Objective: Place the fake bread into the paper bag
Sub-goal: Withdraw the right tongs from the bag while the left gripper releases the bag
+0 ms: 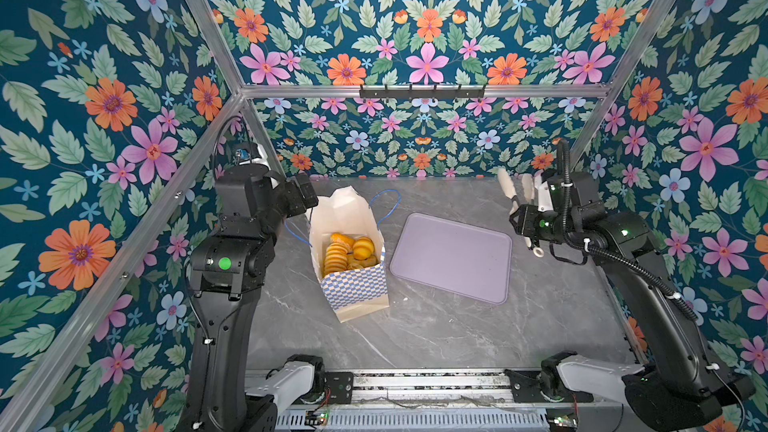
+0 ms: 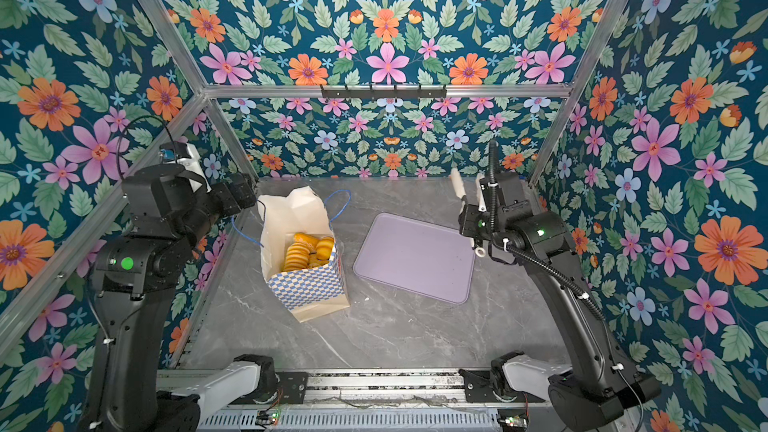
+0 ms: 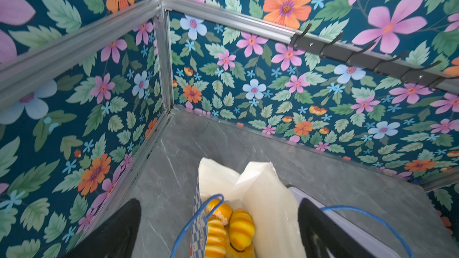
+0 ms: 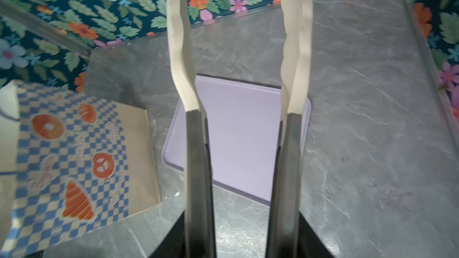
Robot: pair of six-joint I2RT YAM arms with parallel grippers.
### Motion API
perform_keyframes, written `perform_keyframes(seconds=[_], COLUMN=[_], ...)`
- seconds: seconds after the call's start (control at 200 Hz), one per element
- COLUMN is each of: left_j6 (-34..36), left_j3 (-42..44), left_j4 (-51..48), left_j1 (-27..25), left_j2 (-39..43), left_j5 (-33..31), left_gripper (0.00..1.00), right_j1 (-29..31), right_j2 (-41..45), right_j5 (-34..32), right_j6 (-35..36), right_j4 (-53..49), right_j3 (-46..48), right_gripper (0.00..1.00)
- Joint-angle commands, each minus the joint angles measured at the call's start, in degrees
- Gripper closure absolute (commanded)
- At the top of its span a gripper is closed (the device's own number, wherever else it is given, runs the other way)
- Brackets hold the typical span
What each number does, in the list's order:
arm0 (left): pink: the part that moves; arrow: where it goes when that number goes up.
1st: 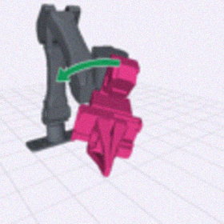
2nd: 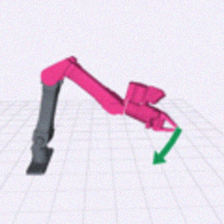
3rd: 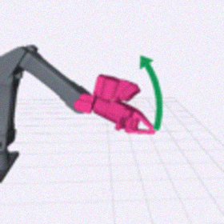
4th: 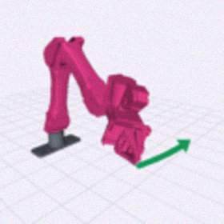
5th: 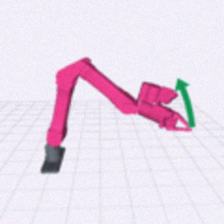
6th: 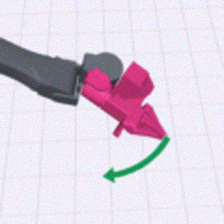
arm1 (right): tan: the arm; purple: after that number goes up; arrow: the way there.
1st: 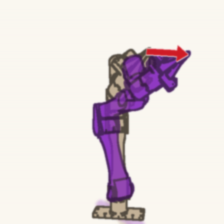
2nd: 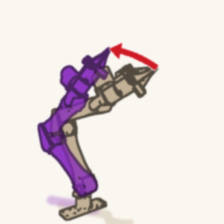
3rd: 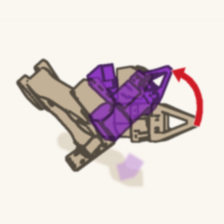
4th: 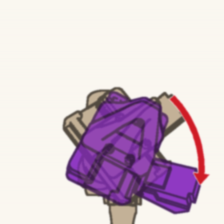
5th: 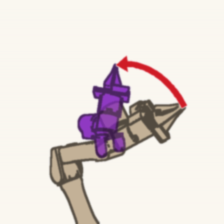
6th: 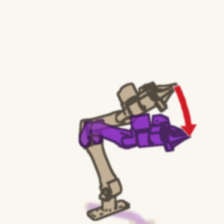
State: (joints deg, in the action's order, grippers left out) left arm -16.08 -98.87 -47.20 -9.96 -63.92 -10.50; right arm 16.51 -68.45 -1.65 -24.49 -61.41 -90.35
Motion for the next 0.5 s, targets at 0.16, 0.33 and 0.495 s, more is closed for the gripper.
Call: perform_keyframes(seconds=[0.16,0.33,0.495], left_j6=[3.6,7.0,7.9], left_j3=[8.6,10.2,10.7], left_j4=[18.2,20.1,22.0], left_j1=[0.1,0.3,4.3], left_j2=[2.6,0.4,-2.9], left_j5=[-5.1,-6.8,-3.3], left_gripper=[0.0,0.0,0.0], right_j1=[-11.8,-15.9,-17.9], right_j2=[0.6,-0.9,-5.4], right_j5=[3.6,4.1,2.0], right_j6=[1.1,3.2,5.9], right_j4=[7.6,13.2,15.0], right_j3=[7.9,14.0,16.1], right_gripper=[0.5,0.51,0.51])
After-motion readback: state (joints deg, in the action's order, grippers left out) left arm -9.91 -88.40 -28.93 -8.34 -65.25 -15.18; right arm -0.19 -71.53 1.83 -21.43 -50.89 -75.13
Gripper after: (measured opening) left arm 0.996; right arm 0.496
